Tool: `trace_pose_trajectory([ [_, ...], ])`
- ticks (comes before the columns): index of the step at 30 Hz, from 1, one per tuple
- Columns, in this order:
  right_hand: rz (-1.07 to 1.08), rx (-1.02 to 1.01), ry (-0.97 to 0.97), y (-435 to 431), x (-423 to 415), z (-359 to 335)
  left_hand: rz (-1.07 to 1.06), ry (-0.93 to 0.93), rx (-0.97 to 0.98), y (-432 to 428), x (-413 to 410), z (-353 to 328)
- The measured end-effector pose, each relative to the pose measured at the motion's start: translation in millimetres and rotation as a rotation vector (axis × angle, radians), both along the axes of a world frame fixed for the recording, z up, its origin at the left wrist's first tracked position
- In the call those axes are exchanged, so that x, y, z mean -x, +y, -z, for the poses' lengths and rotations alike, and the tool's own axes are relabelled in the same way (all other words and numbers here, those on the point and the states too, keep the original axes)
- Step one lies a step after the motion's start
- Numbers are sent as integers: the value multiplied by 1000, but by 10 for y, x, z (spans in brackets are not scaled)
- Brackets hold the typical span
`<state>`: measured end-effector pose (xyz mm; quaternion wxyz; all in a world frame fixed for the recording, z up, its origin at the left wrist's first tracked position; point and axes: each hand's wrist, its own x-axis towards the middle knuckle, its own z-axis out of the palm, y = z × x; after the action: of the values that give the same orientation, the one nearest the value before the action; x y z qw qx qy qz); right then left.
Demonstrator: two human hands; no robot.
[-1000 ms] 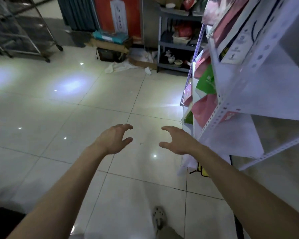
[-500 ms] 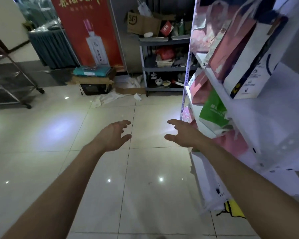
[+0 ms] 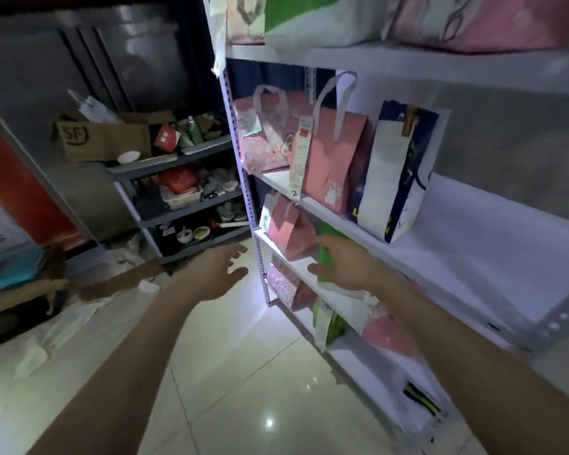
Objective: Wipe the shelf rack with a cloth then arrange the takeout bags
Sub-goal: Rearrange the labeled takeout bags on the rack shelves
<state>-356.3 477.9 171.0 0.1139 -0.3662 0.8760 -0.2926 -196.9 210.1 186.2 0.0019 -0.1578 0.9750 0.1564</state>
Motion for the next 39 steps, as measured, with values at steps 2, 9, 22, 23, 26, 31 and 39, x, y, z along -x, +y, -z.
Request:
trace_pose_trajectory([
  [2, 104, 5, 29, -17, 8, -157, 112, -4, 7, -175, 342, -118],
  [9, 319, 14, 108, -62, 117, -796, 353, 110, -13, -441, 1354, -731],
  [22, 520, 462, 541, -882, 960, -2465, 378, 662, -156, -1092, 2705, -2222],
  [23, 554, 522, 590, -931, 1037, -2574, 367, 726, -210, -1138, 2811, -2306],
  [26, 707, 593, 780, -1052, 1281, -2843, 350, 855, -345, -1216, 3135, -2528],
  [31, 926, 523, 799, -1232, 1661, -3053, 415, 869, -536, -1304, 3641, -2793],
  [39, 947, 532, 430, -1608, 1797, -2987, 691, 696, -691, -1242, 3948, -2718],
])
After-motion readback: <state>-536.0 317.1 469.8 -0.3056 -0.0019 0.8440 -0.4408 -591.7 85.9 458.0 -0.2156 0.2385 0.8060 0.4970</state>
